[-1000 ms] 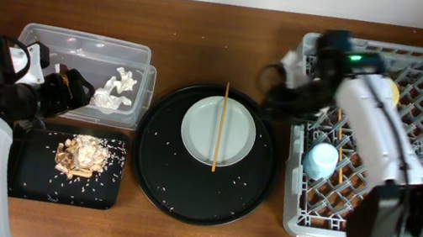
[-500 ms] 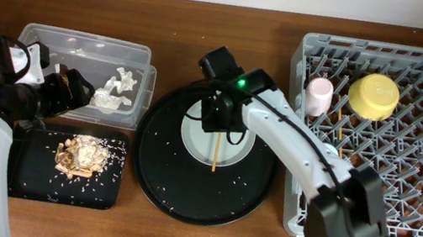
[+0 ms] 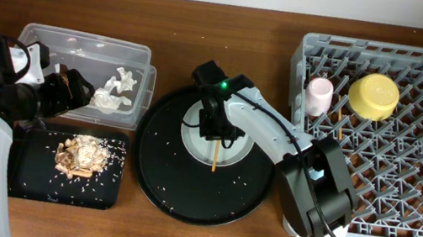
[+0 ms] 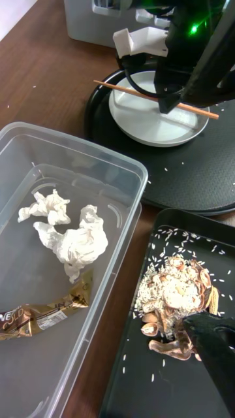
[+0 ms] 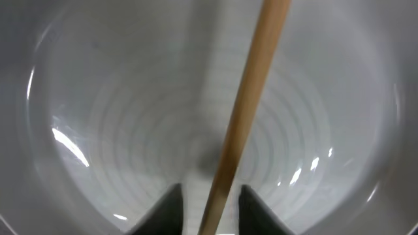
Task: Sort waste into correct bins and load items into the dishwasher rack
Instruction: 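Carry the second chopstick to the rack and insert it upright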
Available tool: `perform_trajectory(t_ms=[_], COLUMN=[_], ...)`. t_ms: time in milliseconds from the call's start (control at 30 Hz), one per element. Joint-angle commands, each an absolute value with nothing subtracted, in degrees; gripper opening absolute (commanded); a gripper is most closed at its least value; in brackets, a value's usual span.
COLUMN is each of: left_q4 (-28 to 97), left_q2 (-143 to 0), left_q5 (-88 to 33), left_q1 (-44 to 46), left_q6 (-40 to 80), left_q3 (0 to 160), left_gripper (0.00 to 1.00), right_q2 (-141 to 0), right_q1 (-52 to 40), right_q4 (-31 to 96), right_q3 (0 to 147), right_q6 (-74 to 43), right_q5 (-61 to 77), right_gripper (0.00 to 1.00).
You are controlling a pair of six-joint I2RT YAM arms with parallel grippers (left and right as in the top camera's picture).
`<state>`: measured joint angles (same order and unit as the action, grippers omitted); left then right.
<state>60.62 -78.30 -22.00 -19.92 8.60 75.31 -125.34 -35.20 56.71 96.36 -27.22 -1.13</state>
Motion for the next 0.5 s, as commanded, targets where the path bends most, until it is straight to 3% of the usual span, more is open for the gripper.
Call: perform_trajectory(t_ms=[0,333,467], left_q4=[60.55,60.55,60.55], left_q2=[-77.23,-77.23,-77.23], left_q5=[-21.56,-21.56,-21.56], left_q1=[-20.18,-20.18,-20.18], left_q6=[8.21,8.23,8.23], left_q3=[75.05,75.05,75.05], left_gripper=[1.0,1.0,1.0], right_q2=[-126.04,-116.4,-108.64], right_q1=[-35.24,-34.33,-29.91], right_q4=[56.58,59.66,63.46], right_q3=[96.66,97.86,97.95], right_q6=[-27.94,-23.77,-19.03], right_q5=[-1.98,-2.22,-2.22], right_gripper=[0.04,0.04,0.04])
